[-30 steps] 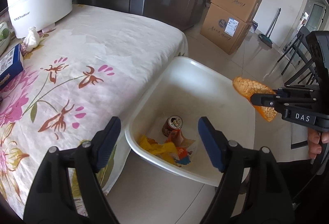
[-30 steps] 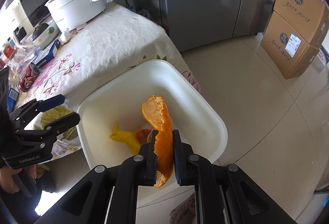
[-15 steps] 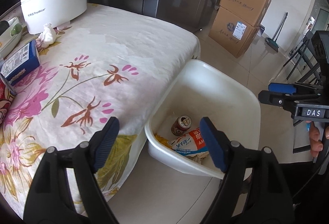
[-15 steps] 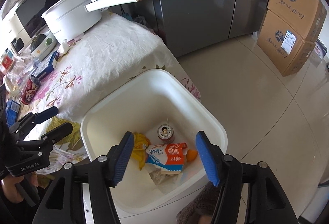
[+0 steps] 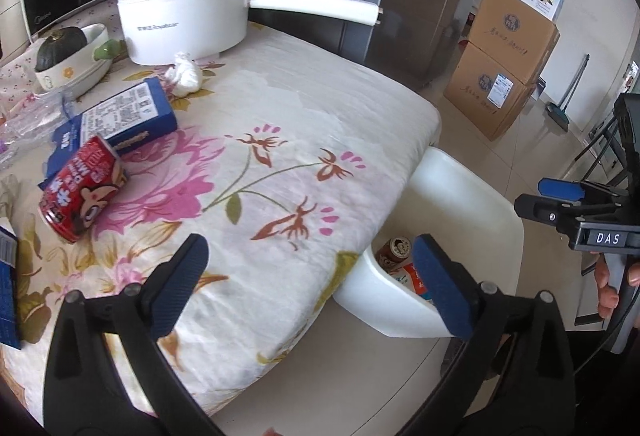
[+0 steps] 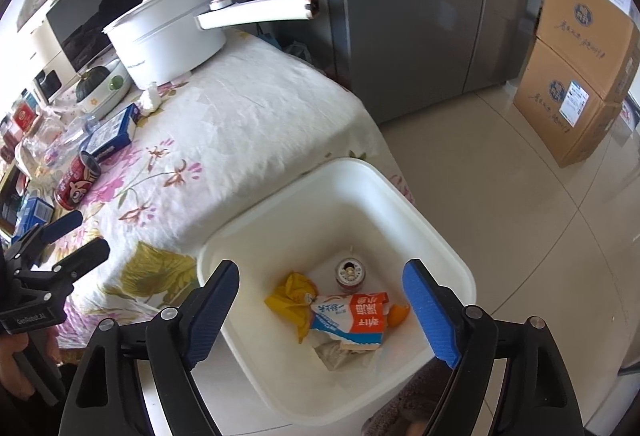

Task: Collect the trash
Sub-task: 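Move both tools back over the table toward the blue carton, then grasp the torn blue milk carton with the left tool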

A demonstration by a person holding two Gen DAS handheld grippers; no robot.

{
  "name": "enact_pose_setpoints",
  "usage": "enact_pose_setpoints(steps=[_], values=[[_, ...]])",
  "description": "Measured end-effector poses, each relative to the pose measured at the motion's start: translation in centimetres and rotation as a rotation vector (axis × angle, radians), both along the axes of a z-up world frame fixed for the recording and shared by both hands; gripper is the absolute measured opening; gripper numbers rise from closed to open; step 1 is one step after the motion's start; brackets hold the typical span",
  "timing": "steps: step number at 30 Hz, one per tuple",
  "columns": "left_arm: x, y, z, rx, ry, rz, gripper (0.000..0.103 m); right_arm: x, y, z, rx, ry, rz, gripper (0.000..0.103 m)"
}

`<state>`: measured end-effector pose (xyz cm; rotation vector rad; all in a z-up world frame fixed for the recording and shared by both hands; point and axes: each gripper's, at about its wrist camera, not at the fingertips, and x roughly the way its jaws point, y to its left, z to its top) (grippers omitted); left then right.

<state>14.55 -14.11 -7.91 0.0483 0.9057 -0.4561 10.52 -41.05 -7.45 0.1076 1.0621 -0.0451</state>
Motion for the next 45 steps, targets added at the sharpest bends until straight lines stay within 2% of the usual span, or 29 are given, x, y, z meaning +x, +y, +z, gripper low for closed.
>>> enact_pose_setpoints(steps=[9,19,25,34,45], values=[[0.3,7.8,3.4,0.041,-0.065,0.136,0.102,1.6,6.7,2.9,-0.005,-0.075,0.143,0.087],[-0.3,18.3,3.8,0.110,-0.052,0.285,0.102,3.1,13.3,3.9,0.030,-0.106,0.243,0.089],[-0.6,23.8,2.3,0.068,-0.004,0.367,0.102,4.1,16.3,3.7,0.050,-0.102,0.258,0.090],[0.8,27.4,-1.1,0.009,0.102,0.438,0.102,5.4,19.0,2.6,0.051,-0.080,0.270,0.090],[2.0,28.4,-4.7,0.060,0.196,0.472,0.099,6.1,20.4,1.3,0.056,-0.046,0.269,0.090]])
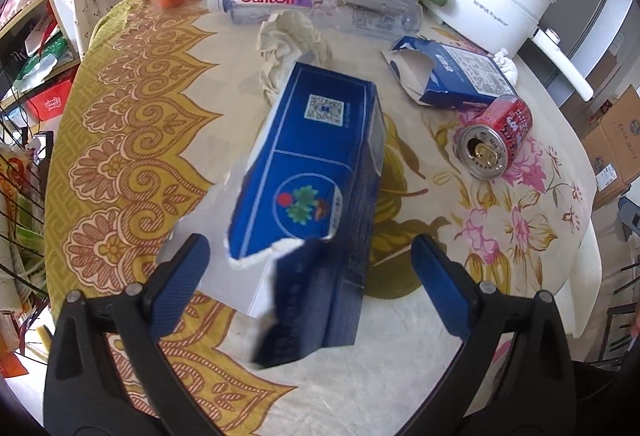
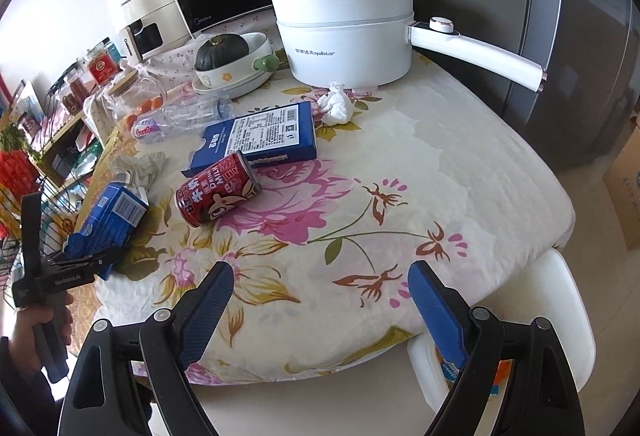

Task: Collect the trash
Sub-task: 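Grasp the torn blue milk carton with the left tool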

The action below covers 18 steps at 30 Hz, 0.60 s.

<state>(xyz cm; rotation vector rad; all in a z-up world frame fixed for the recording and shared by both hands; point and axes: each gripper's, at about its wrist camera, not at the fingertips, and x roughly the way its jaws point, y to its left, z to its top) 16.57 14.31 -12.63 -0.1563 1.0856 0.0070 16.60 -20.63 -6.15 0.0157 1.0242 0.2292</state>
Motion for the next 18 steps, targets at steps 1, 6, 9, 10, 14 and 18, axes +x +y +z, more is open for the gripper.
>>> enact_pose_setpoints(steps=[1,6,9,10,14,18], values=[[0.0,0.1,-0.3,0.005,0.007,0.001,0.096,0.0,0.2,-0.1,-0.002,0.002,0.003,0.090],[-0.2,0.2,-0.2,0.018,-0.011,-0.008,0.055,0.1,1.2,-0.6,-0.007,0.010,0.018,0.090],[-0.4,0.5,0.0,-0.039,-0.020,-0.013,0.024,0.2,1.9,-1.0,-0.004,0.015,0.024,0.090],[-0.6,0.4,0.1,-0.039,-0.027,-0.015,0.021,0.4,2.1,-1.2,-0.001,0.018,0.024,0.090],[-1.2,0.2,1.0,-0.075,-0.070,-0.026,0.012,1.1,3.3,-1.9,0.051,0.039,0.003,0.090],[-1.9,-0.4,2.3,-0.095,-0.120,-0.051,0.006,2.3,5.0,-3.2,0.125,0.073,-0.033,0.090]])
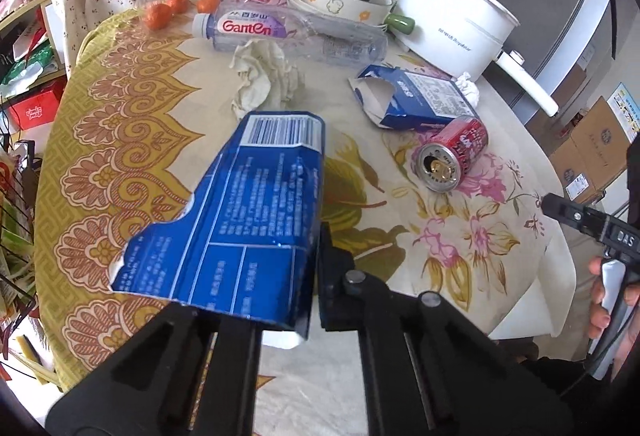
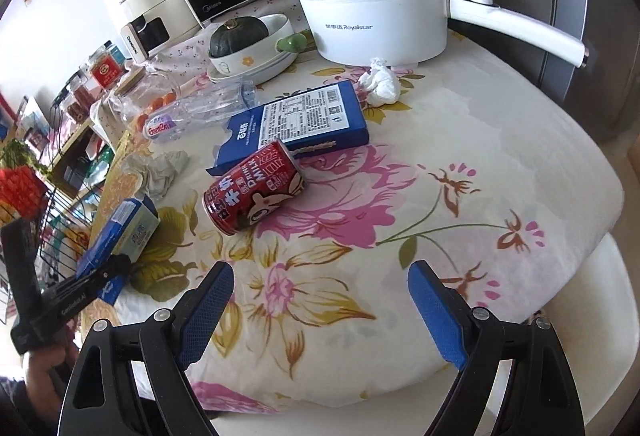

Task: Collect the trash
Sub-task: 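Grasp the torn blue milk carton with the left tool, then grasp the red milk can with the right tool while the left tool holds the carton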

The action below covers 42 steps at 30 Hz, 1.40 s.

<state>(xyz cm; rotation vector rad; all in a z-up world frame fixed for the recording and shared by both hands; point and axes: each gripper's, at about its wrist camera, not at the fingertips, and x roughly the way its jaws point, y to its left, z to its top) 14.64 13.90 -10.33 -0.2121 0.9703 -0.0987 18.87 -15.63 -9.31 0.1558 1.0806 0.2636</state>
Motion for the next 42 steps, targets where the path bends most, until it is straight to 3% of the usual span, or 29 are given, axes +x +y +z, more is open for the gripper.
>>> enact_pose_setpoints(steps=[7,12,21,26,28,35,42], values=[[-0.9,-0.1,1.4,0.010,-0.053,-0.035,0.005,2.5,2.8,-2.1,0.121,0.025,-0.081,0.090],[-1.5,1.2,1.8,-0.024,-0.071,-0.015,0.005,4.2,4.5,-2.8,0.171,0.005,-0.113,0.090],[-1.2,1.6,0.0,-0.034,-0.002,-0.016,0.005,6.6,5.9,-5.2,0.179,0.030,-0.162,0.091],[-0.8,1.7,-1.3,-0.035,0.050,-0.018,0.008,6.7,6.9,-5.2,0.113,-0.011,-0.148,0.091],[-0.7,2.0,-1.9,-0.043,0.072,-0.006,0.009,6.6,7.2,-5.2,0.087,-0.023,-0.139,0.089],[-1.0,2.6,-2.1,-0.082,0.082,0.022,0.008,5.9,6.4,-5.1,0.067,-0.017,-0.122,0.063],[-1.5,1.5,-0.1,-0.073,0.026,-0.018,0.004,4.1,4.9,-4.1,-0.001,-0.013,-0.073,0.061]])
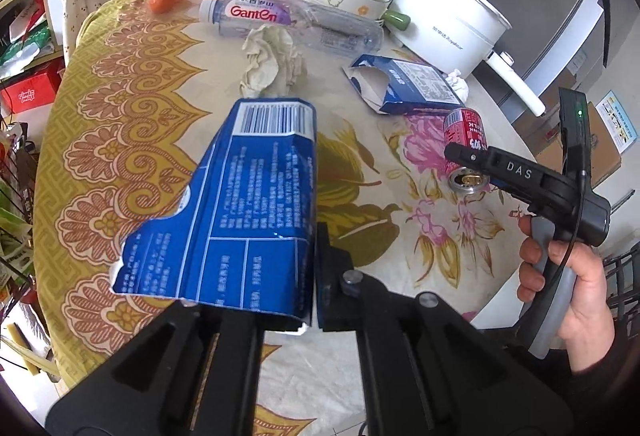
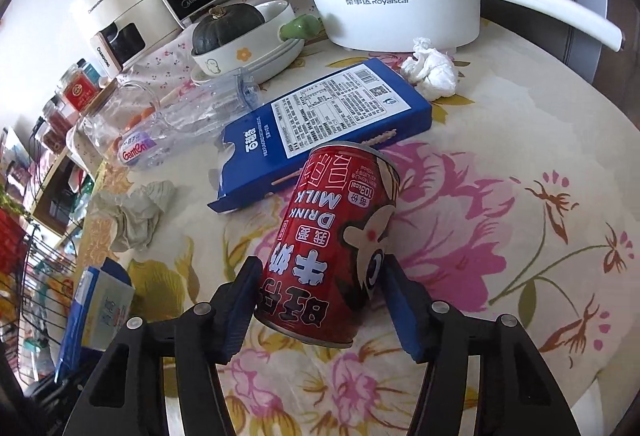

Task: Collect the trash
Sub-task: 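Grasp the red milk can with the right tool while the left tool holds the carton, then carry the blue carton and red can over the white bin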

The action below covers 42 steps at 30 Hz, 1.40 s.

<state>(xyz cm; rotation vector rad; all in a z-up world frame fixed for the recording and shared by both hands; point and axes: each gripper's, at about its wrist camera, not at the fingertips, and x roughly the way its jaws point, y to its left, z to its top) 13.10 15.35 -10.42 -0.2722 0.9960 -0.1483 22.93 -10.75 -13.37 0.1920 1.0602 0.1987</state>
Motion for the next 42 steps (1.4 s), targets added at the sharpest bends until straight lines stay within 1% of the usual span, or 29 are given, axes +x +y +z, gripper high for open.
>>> enact_pose_setpoints(steps=[11,17,21,26,31,33,38,42], values=[[-0.7,-3.6,2.5,0.024,-0.068,-0.082,0.003,-3.5,-4.5,3.8,-0.051,-0.042,0.030,0.061],[-0.7,-6.1,3.4,0.011,-0.098,-0.130,0.003,-5.2,-7.7,5.1,-0.074,-0.059,0.012,0.061],[-0.7,-8.4,3.9,0.008,-0.116,-0.169,0.003,-6.2,-10.3,5.6,-0.083,-0.058,-0.015,0.061],[-0.4,-11.7,4.1,-0.015,-0.130,-0.218,0.003,-7.3,-13.3,6.4,-0.086,-0.065,-0.054,0.061],[-0.2,-15.6,4.1,-0.010,-0.148,-0.284,0.003,-8.3,-16.5,6.8,-0.096,-0.066,-0.091,0.061],[-0.3,-17.0,3.9,-0.035,-0.165,-0.306,0.003,-8.7,-17.9,6.9,-0.099,-0.066,-0.110,0.061],[0.3,-20.4,3.0,-0.115,-0.158,-0.339,0.003,-9.9,-21.5,6.9,-0.110,-0.060,-0.154,0.061],[0.1,-23.9,3.0,-0.131,-0.185,-0.407,0.003,-11.3,-25.1,6.4,-0.122,-0.047,-0.194,0.061]])
